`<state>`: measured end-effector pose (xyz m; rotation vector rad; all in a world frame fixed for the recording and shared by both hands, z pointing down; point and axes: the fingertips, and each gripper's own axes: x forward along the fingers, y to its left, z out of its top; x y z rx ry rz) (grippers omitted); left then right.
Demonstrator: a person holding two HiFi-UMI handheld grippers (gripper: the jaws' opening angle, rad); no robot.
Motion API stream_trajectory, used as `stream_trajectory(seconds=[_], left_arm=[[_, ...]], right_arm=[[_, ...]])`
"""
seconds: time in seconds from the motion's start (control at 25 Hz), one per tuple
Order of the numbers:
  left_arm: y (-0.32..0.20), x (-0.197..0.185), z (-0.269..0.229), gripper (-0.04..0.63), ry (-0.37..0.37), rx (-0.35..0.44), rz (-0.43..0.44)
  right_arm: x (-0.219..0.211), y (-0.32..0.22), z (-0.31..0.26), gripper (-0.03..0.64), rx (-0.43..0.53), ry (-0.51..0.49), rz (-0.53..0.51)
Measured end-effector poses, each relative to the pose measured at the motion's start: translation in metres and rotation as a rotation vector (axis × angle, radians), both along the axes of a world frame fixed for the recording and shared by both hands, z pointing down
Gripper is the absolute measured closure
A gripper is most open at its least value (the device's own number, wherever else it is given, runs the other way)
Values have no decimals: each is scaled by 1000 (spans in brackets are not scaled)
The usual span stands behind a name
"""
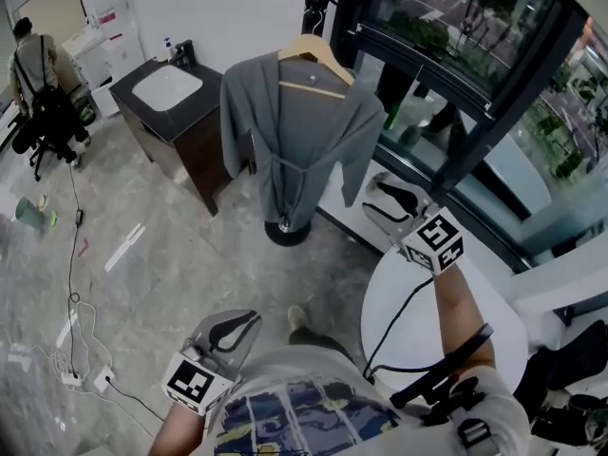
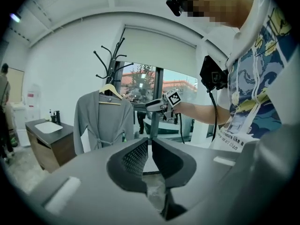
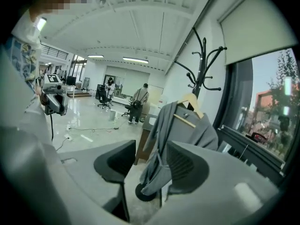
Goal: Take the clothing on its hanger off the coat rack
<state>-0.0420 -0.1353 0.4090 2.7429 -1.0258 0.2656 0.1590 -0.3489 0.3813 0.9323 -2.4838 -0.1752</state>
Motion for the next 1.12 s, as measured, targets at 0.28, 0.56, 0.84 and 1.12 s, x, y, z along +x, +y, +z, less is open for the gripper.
stream_trajectory(seconds=[0.28, 0.56, 0.84, 1.12], left_arm=[[-73, 18, -6, 565, 7, 7, -53], [-124, 33, -8, 565, -4, 11, -97], [-146, 37, -4, 565, 0, -12, -145], [-150, 29, 3, 565, -19, -48, -188]], right_arm=[[24, -144, -40, 391, 46, 79, -27], [25, -247, -40, 330, -44, 92, -75], [-4, -291, -25, 321, -216, 80, -237], [-39, -297, -23, 322, -329, 67, -379]])
